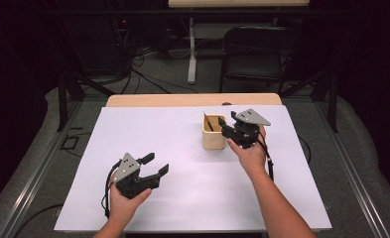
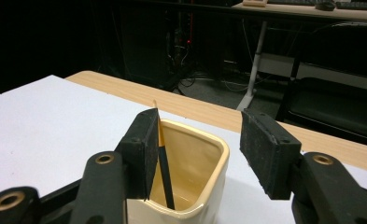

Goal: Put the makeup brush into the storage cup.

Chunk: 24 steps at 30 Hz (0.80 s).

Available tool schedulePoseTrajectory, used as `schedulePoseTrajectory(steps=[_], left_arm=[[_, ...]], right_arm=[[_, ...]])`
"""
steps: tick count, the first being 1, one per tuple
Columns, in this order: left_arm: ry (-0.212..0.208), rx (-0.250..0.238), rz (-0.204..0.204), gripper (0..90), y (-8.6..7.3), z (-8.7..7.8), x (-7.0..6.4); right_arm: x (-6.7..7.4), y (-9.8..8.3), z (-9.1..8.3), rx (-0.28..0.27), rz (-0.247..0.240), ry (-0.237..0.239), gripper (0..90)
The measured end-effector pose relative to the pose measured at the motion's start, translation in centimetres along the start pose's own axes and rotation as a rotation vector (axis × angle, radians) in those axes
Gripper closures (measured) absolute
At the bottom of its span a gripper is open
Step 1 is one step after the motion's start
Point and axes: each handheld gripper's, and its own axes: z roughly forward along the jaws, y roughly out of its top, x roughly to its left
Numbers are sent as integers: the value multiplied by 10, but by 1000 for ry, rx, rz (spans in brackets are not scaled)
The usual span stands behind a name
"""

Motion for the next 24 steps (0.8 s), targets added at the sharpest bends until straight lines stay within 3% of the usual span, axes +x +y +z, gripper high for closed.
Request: schedulePoseTrajectory(steps=[5, 8, 17, 24], left_arm=[[-1, 2, 1, 338, 0, 0, 0], [-1, 2, 1, 338, 0, 0, 0], [-4, -1, -4, 338, 0, -1, 1], [-5, -4, -8, 338, 0, -1, 1]], right_arm=[[0, 3, -4, 1, 2, 5, 488], [2, 9, -5, 36, -27, 11, 496], [15, 45, -12, -23, -66, 41, 491], [22, 65, -14, -30, -79, 61, 479]])
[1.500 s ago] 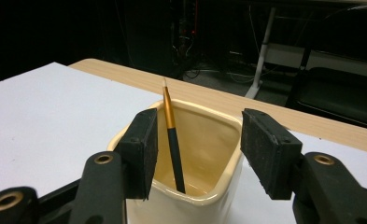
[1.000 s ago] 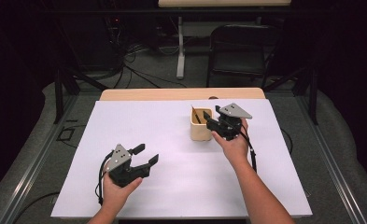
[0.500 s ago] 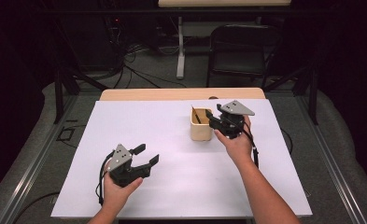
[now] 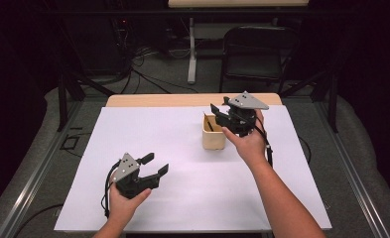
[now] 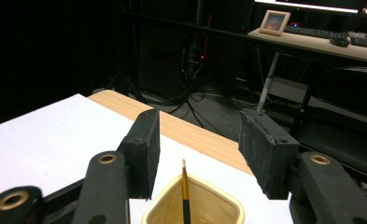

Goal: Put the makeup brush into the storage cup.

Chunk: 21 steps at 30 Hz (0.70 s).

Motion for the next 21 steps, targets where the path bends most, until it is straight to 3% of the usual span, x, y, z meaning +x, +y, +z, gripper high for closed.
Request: schedulePoseTrajectory(steps=[10, 21], left_arm=[[-2, 3, -1, 338, 0, 0, 0], [-2, 1, -4, 338, 0, 0, 0]], right_arm=[[6, 9, -7, -2, 30, 32, 459], [9, 13, -29, 2, 22, 62, 445]])
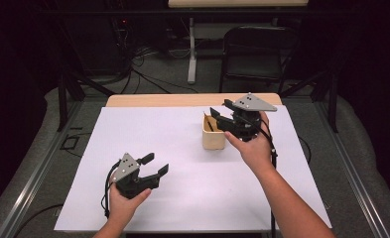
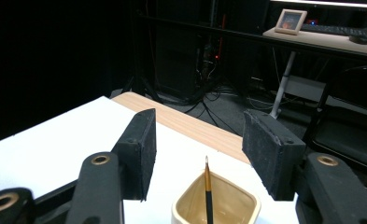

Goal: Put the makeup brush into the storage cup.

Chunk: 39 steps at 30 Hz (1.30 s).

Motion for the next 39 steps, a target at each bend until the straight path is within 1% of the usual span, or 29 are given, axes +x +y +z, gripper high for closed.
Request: schedulePoseTrajectory(steps=[4, 7, 14, 19, 26, 33, 39], left_arm=[[2, 5, 0, 338, 0, 0, 1], [3, 5, 0, 338, 0, 0, 0], [4, 5, 0, 338, 0, 0, 0], [4, 5, 1, 338, 0, 0, 0], [4, 1, -1, 338, 0, 0, 0], [3, 0, -1, 337, 0, 0, 0], [-1, 1, -1, 338, 0, 0, 0]], right_arm=[[1, -1, -10, 5, -16, 9, 443], [2, -2, -19, -5, -20, 15, 443], [3, -5, -35, -17, -12, 25, 442], [5, -10, -46, -15, -13, 31, 441], [8, -17, -62, -31, -10, 50, 438], [12, -30, -79, -16, -16, 61, 427], [15, -42, -94, -15, 8, 59, 408]])
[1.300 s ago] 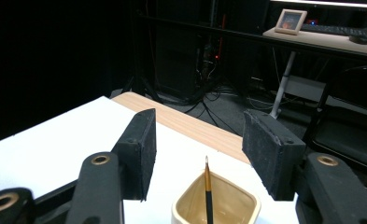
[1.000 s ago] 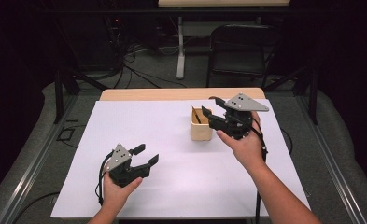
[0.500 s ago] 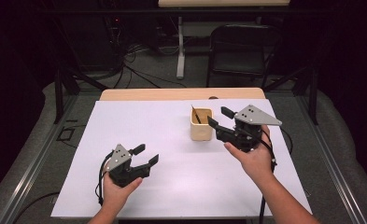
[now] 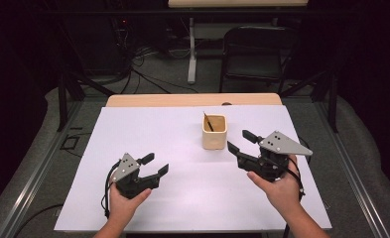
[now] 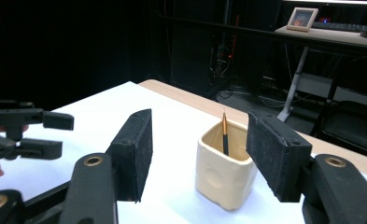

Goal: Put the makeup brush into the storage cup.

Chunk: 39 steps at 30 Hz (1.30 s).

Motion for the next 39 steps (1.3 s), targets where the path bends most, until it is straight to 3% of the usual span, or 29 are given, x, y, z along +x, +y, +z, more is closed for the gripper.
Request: schedulePoseTrajectory(steps=[10, 18, 25, 30, 39], left_arm=[[0, -1, -2, 338, 0, 0, 0], [1, -1, -3, 338, 0, 0, 0], [2, -3, -5, 338, 0, -1, 0], [3, -4, -3, 338, 0, -1, -1], [0, -1, -2, 338, 0, 0, -1]], right_arm=[[8, -19, -11, 6, -16, -1, 353], [14, -37, -8, 4, 0, 4, 339], [23, -56, -3, 29, -22, -5, 340], [31, -70, 0, 18, -45, 3, 342], [37, -88, 3, 16, -40, 18, 342]])
